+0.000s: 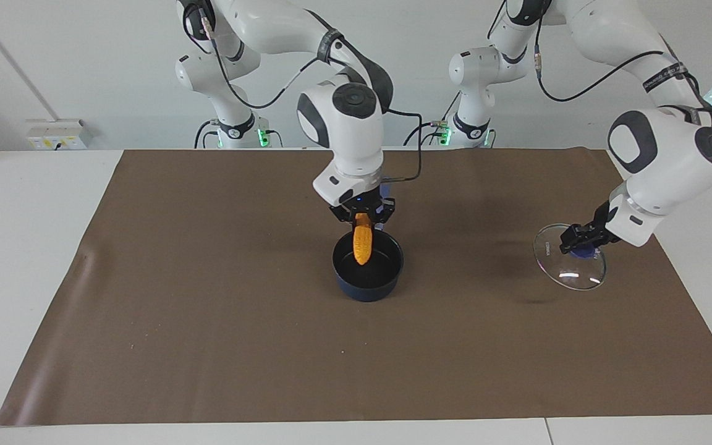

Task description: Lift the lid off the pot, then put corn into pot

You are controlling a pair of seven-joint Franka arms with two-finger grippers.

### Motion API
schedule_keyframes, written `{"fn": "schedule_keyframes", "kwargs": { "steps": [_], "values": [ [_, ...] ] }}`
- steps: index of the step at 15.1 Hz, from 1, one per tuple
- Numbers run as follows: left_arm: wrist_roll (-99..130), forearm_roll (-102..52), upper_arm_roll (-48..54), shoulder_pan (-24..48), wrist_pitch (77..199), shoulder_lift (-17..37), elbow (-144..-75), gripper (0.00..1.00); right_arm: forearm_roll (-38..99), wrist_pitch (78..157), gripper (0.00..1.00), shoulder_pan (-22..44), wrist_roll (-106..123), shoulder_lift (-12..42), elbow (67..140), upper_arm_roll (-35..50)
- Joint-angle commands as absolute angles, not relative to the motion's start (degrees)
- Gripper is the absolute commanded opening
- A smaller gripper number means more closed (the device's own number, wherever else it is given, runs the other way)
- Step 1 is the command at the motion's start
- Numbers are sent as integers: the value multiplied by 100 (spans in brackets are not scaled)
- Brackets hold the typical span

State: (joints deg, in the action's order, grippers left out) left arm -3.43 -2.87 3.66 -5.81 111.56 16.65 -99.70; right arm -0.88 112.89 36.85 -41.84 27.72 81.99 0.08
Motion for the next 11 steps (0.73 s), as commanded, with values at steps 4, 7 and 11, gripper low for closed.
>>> {"fn": "schedule_keyframes", "kwargs": {
  "steps": [4, 7, 11],
  "values": [
    [-1018, -97, 387, -615, 12005, 1309, -10897, 0, -264, 12110, 0, 3578, -4096, 2936, 8858, -9],
    [-1142, -97, 387, -624, 12575, 1292, -11284, 0, -246, 12199, 0, 3595, -4069, 2857, 9096, -9],
    [-1239, -97, 387, -633, 12858, 1327, -11452, 0, -281, 11578, 100, 3569, -4069, 2848, 8607, -53]
  ]
}}
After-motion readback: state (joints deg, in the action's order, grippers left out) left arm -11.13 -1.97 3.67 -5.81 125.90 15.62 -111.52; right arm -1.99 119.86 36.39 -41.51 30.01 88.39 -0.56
